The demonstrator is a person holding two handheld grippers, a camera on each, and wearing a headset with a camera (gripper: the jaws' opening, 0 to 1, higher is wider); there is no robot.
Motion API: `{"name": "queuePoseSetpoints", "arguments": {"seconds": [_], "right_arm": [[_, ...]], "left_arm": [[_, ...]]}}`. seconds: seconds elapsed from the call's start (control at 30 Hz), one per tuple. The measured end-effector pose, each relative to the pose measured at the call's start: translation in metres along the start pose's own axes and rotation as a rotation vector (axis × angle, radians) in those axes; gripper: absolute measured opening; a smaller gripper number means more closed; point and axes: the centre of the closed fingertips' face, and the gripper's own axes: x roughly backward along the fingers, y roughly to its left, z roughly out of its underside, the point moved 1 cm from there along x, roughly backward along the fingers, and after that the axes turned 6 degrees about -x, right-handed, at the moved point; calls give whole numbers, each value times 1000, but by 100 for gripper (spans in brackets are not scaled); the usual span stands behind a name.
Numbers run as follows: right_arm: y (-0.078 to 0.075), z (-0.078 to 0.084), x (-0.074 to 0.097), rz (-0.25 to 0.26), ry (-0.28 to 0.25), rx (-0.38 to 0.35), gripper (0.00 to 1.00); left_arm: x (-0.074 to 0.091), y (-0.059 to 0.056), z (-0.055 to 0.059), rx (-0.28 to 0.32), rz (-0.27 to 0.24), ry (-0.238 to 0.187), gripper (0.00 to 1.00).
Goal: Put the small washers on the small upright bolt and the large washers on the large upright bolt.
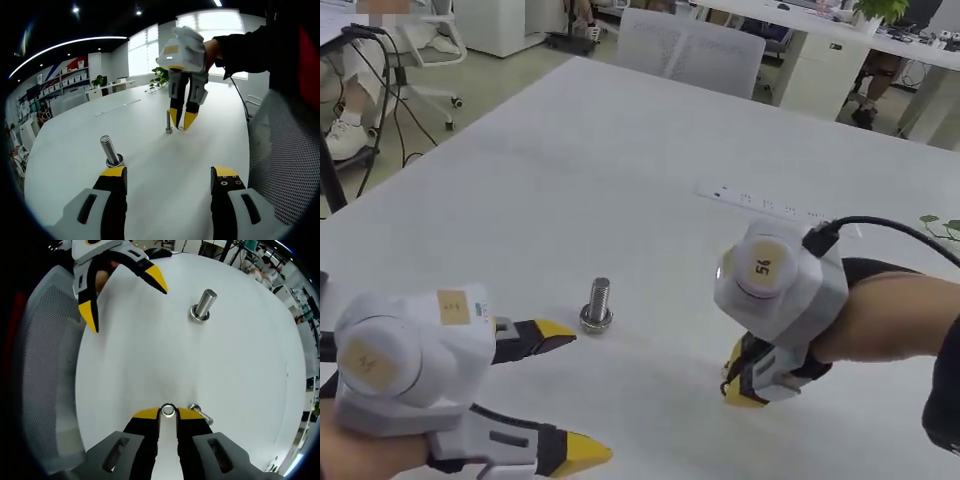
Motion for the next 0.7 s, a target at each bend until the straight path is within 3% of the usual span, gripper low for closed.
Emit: {"name": "queuePoseSetpoints", "arguments": {"seconds": [0.4,0.7], "right_arm": [[-4,20,6,15,5,-44,14],[-14,25,17,42,-1,-62,14]], "left_arm": [[0,-1,0,-5,7,6,67],[-1,-2,0,-7,11,9,67]]}}
